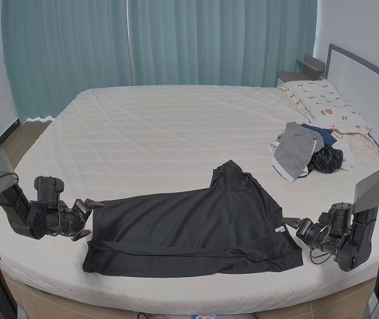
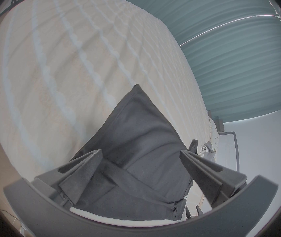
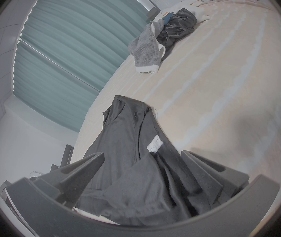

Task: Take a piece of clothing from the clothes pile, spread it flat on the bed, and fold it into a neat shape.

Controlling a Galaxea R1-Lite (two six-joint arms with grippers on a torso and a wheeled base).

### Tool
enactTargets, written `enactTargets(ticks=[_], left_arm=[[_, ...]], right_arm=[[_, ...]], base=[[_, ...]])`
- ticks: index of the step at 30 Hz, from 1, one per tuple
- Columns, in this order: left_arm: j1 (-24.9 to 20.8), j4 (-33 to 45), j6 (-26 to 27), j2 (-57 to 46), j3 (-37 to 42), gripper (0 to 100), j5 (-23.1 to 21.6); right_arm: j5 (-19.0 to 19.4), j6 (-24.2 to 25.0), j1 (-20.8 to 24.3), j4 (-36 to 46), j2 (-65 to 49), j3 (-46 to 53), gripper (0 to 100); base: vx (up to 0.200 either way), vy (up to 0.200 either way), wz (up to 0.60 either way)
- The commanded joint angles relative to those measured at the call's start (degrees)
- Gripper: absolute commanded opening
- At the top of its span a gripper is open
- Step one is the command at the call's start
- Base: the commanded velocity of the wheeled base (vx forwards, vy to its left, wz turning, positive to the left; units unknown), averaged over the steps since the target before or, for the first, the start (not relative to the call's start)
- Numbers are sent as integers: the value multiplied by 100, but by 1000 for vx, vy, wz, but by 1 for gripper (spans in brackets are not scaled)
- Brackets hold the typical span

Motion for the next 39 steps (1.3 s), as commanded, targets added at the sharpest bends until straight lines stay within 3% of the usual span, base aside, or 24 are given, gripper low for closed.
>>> enactTargets(ticks=[1, 7, 15, 39], left_arm=[[-66, -7, 24, -35, 73, 100, 10], [-92, -376, 165, -325, 495, 100, 54], [-285, -447, 1703, -351, 1225, 100, 62], [-303, -473, 2845, 62, 1427, 100, 810]], right_arm=[[-89, 3, 106, -67, -69, 21, 100], [-107, 12, 299, -67, -263, 179, 100], [-98, 3, 387, -58, -201, 223, 100], [-124, -138, 396, -58, -227, 311, 100]], base=[[0, 0, 0], [0, 0, 0], [0, 0, 0], [0, 0, 0]])
